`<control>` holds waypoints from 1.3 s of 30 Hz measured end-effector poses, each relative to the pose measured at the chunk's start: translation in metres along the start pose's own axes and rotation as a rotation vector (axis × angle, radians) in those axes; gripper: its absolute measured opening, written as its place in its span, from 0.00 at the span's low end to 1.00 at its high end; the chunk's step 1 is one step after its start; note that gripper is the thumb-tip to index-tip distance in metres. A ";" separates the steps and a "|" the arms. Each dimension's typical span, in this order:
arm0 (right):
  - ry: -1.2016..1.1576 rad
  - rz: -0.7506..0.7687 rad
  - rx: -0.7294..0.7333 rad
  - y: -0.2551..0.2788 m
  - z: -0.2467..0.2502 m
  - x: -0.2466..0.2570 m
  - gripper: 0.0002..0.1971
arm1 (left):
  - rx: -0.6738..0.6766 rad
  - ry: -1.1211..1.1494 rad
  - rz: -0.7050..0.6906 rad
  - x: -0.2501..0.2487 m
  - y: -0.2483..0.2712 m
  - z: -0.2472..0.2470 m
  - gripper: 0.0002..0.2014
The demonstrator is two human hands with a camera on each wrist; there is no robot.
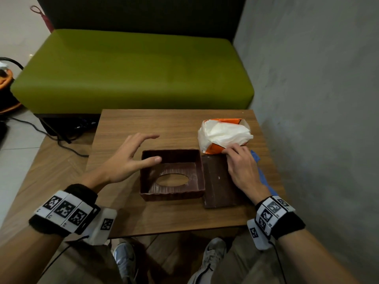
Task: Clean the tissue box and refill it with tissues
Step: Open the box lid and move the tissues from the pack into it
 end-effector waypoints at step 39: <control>-0.072 0.110 0.092 -0.004 -0.006 0.023 0.11 | 0.090 -0.458 0.089 -0.027 -0.101 -0.066 0.33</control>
Point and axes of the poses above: each hand's wrist, its own y-axis away from the middle knuckle, its own z-axis out of the back of the hand, x = y × z, the point moved 5 cm from there along -y, towards the middle knuckle, and after that the axes turned 2 degrees about z, right-handed, at the moved point
